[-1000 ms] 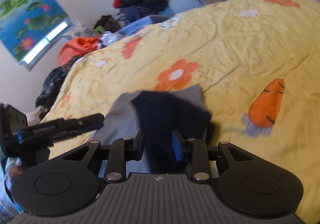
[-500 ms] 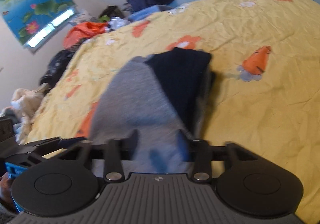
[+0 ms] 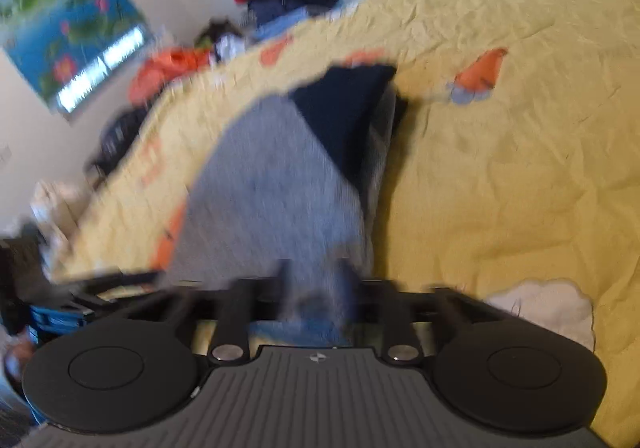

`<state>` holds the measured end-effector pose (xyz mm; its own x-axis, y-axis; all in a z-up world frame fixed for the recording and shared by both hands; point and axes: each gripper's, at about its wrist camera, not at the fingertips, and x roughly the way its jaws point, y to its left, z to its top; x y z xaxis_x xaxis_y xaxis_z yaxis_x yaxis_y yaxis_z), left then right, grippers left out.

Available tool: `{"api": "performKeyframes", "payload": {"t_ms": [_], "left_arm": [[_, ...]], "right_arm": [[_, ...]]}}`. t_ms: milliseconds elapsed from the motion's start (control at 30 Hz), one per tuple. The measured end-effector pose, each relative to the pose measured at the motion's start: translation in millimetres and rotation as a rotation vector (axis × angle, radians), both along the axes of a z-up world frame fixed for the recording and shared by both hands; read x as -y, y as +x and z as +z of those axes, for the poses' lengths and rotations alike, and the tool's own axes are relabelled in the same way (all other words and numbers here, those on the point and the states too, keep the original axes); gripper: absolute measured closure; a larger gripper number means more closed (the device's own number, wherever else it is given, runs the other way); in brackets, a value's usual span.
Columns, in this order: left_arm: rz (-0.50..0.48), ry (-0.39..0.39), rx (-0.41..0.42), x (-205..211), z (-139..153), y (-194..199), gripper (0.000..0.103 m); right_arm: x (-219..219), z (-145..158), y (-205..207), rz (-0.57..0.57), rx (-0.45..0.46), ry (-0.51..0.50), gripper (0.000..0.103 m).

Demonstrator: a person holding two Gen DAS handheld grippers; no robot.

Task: Fold small clothes
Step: 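Lower the folded sweater, open the left gripper while the right gripper regrasps the sleeve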

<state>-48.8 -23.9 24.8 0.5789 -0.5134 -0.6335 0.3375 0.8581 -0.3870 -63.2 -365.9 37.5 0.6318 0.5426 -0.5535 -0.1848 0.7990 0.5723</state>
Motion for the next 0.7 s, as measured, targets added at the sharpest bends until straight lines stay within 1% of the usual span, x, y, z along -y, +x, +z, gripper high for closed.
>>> {"api": "performKeyframes", "payload": {"t_ms": [33,67,100,167,267,300,367,400,467,533,567,600,700], "left_arm": [[-0.005,-0.021,-0.013,-2.4,3.5,13.0,0.000],[-0.017,-0.050,-0.028,-4.5,7.2,27.1,0.000],[-0.014,-0.084,-0.031,-6.9,10.9,40.5,0.000],[-0.030,-0.109,-0.061,-5.3,15.6,66.0,0.000],[-0.048,-0.121,-0.114,4.3,14.8,99.0,0.000],[-0.054,-0.127,-0.146,7.5,10.4,110.0,0.000],[-0.038,-0.145,-0.184,10.9,4.2,121.9,0.000],[-0.050,-0.161,-0.206,13.0,0.3,126.8,0.000],[-0.032,-0.161,-0.248,16.1,-6.8,134.2,0.000],[-0.041,-0.205,-0.294,16.6,-16.3,138.9,0.000],[-0.040,-0.223,-0.308,15.8,-19.6,140.5,0.000],[-0.039,-0.241,-0.303,14.0,-20.9,141.9,0.000],[-0.034,-0.306,-0.325,7.0,-26.4,150.1,0.000]], "right_arm": [[9.8,-0.6,6.5,-0.026,0.013,0.036,0.005],[19.3,-3.7,17.1,-0.026,-0.003,0.069,0.002],[28.1,-8.5,28.0,-0.029,-0.026,0.109,0.003],[40.0,-20.6,49.0,-0.037,-0.064,0.185,0.004],[45.5,-33.3,73.2,-0.035,-0.087,0.194,0.006],[45.3,-36.8,79.1,-0.031,-0.091,0.197,0.007],[44.6,-41.4,88.4,0.004,-0.090,0.229,0.006],[43.4,-42.0,91.8,0.021,-0.094,0.236,0.006],[41.0,-42.0,97.3,0.039,-0.094,0.244,0.006],[34.8,-41.5,102.2,0.076,-0.103,0.249,0.006],[29.9,-41.5,105.0,0.092,-0.105,0.245,0.006],[24.7,-41.3,107.1,0.118,-0.110,0.251,0.006],[10.7,-43.2,111.6,0.146,-0.108,0.252,0.017]]}}
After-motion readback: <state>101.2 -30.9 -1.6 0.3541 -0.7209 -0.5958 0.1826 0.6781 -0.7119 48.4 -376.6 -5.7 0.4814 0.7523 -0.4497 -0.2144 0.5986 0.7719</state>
